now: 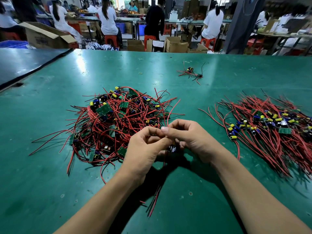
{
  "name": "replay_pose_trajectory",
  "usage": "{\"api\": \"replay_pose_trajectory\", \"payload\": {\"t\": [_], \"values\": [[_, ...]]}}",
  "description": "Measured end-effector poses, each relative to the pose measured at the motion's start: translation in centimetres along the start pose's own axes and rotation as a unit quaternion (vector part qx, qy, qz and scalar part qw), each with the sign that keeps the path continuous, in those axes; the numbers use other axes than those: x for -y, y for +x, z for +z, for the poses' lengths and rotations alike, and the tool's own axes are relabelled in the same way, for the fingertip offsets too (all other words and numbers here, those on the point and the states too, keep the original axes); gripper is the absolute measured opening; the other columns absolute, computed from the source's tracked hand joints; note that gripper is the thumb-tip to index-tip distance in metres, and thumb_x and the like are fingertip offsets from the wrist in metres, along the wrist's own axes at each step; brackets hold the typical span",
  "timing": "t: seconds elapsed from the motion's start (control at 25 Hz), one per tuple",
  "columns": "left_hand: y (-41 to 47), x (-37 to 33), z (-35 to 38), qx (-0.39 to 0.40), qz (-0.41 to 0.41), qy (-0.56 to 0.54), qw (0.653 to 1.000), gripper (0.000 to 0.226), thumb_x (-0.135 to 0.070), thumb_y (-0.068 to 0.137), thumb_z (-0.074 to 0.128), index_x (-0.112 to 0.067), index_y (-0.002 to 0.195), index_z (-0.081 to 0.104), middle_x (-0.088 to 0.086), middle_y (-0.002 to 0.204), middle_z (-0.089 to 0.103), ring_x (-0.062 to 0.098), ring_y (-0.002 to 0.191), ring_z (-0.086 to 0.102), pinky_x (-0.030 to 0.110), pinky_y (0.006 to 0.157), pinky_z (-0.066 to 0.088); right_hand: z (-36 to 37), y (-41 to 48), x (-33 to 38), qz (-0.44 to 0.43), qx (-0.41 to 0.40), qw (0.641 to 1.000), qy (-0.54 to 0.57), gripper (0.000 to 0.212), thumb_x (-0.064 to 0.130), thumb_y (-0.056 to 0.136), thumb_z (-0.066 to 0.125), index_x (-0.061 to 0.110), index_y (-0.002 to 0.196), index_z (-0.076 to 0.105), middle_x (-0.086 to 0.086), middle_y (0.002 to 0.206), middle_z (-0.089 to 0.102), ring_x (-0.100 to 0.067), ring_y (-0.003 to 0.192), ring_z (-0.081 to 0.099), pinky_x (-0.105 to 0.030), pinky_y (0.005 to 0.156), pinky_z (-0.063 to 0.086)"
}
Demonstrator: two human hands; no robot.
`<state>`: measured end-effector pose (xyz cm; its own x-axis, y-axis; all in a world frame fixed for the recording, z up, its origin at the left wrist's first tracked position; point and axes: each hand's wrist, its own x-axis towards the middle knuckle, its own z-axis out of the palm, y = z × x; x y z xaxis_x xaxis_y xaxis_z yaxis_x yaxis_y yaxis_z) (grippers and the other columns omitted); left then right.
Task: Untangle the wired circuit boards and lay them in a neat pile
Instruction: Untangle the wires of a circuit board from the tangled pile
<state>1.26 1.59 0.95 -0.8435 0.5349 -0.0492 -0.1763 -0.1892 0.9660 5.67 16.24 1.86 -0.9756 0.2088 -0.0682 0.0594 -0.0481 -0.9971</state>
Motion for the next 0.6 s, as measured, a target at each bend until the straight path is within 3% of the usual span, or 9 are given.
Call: {"api": "replay_pose_trajectory", "payload": {"t": [0.12,0.28,0.44,0.6], "values": [[0.04,0.12,-0.02,-0.015,0.011,0.037,0.999,0.018,0.001,0.078,0.076,-0.002,0.085,0.06,0.034,0.083,0.065,0.034,0.074,0.064,0.056,0.073,0.056,-0.34,0.23,-0.12,-0.022,-0.053,0.996,-0.073,0.021,0.028,0.083,0.08,0.021,0.068,0.068,0.003,0.062,0.06,-0.009,0.053,0.047,-0.018,0.047,0.037],[0.46,0.23,-0.18,0.003,-0.021,-0.02,1.0,0.015,0.005,0.082,0.069,-0.008,0.084,0.061,0.01,0.071,0.065,0.02,0.058,0.064,0.033,0.058,0.056,-0.69,0.2,0.1,-0.002,-0.035,0.999,0.005,0.019,0.033,0.077,0.079,0.018,0.069,0.072,0.0,0.066,0.063,-0.009,0.05,0.054,-0.017,0.046,0.044],[0.68,0.03,-0.43,0.044,-0.051,0.003,0.998,0.013,0.006,0.087,0.06,-0.005,0.09,0.067,0.013,0.077,0.066,0.02,0.06,0.067,0.024,0.054,0.055,-0.77,0.23,-0.15,0.004,-0.018,0.999,0.049,0.022,0.038,0.069,0.08,0.018,0.077,0.077,-0.002,0.074,0.067,-0.007,0.054,0.056,-0.017,0.049,0.046],[0.42,0.13,-0.39,0.071,-0.042,0.016,0.996,0.013,-0.01,0.091,0.064,-0.008,0.082,0.074,0.015,0.079,0.069,0.023,0.063,0.066,0.029,0.06,0.055,-0.69,0.16,-0.47,-0.001,0.02,0.999,0.042,0.024,0.042,0.073,0.081,0.02,0.083,0.077,-0.002,0.082,0.07,-0.012,0.071,0.061,-0.024,0.064,0.047]]}}
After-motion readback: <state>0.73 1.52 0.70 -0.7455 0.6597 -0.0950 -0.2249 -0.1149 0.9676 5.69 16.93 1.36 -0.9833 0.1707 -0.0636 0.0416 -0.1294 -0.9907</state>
